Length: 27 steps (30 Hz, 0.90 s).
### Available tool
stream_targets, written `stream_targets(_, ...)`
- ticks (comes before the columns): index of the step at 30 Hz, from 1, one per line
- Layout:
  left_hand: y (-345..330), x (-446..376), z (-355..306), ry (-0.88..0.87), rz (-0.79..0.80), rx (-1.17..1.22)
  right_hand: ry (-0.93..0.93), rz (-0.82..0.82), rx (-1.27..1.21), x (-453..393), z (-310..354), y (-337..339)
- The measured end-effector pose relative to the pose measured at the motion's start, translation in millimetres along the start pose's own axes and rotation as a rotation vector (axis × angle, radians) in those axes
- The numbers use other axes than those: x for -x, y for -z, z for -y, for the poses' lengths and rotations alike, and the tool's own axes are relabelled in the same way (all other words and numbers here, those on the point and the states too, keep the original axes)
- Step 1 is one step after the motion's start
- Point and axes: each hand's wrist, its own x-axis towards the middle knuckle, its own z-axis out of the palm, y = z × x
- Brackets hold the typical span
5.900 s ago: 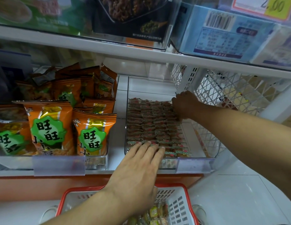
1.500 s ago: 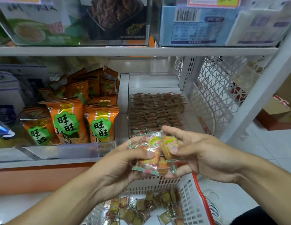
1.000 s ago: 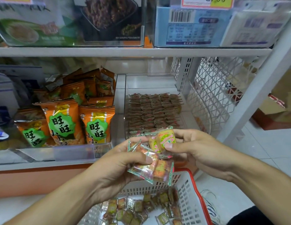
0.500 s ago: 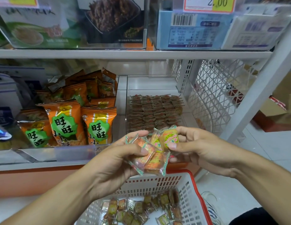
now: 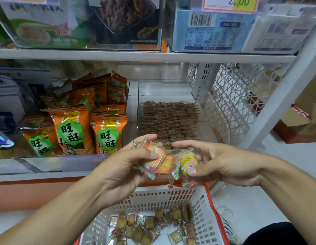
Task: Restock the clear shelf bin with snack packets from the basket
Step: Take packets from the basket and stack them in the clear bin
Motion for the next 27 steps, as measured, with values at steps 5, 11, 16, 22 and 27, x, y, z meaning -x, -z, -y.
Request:
stream_targets(5,-5,-1,-2,-0.04,-0.013,0.017,0.069,-0.122,0.099,-1,2,1)
stream_targets(11,-4,-4,-2,-0.001,0.024,-0.019,0.256,-0.344,-0.125,-9,12,9)
stream_targets(16,-6,-4,3,0.121,0.11,-0.124,0.193,-0.246,-0.006,-12,13,6)
stream_targets(22,-11,-4,4,0.13,0.217,-0.223,0.208,-0.264,0.139,-17,10,2)
stream_targets(27,-11,-11,4,0.112,0.191,-0.187,0.208,-0.346,0.168,-17,18,0)
